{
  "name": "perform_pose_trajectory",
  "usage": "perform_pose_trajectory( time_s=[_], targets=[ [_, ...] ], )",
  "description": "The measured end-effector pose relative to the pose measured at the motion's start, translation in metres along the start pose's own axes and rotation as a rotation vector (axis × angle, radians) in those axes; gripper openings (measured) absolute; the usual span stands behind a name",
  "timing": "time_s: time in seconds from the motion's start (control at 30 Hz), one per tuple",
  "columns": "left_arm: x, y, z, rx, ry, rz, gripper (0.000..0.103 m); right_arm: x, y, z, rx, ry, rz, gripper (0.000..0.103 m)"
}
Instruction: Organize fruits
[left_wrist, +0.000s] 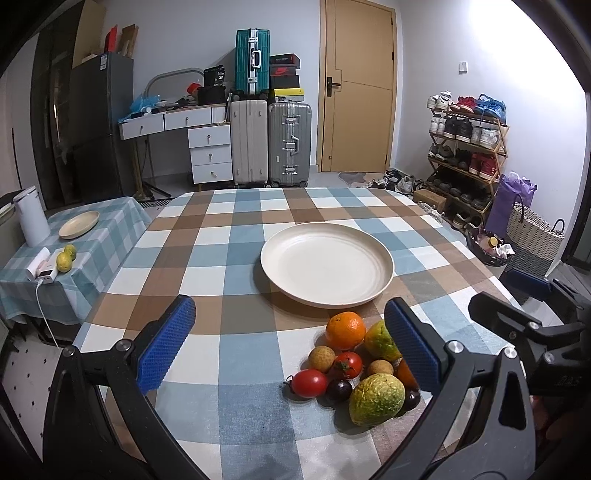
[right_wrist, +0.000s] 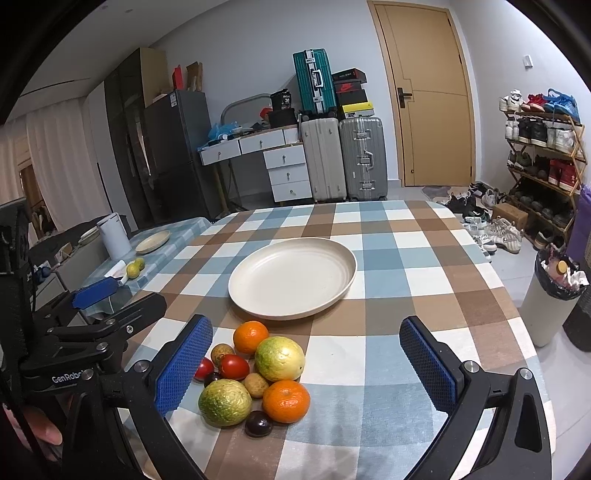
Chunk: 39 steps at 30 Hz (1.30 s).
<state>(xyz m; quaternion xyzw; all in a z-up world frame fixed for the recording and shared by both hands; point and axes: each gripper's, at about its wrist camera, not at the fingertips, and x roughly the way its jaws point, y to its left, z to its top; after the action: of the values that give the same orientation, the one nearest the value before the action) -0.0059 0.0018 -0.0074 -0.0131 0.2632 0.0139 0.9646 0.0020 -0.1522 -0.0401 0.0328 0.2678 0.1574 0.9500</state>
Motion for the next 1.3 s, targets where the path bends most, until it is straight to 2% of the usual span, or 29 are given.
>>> perform_pose_trajectory(
  time_s=[1.3],
  targets=[
    [0.0068, 0.0017, -0.0090, -0.018, 0.013, -0.023, 0.102, -0.0057, -0.0028, 0.0049, -0.016, -0.002, -0.032, 0.103]
  ],
)
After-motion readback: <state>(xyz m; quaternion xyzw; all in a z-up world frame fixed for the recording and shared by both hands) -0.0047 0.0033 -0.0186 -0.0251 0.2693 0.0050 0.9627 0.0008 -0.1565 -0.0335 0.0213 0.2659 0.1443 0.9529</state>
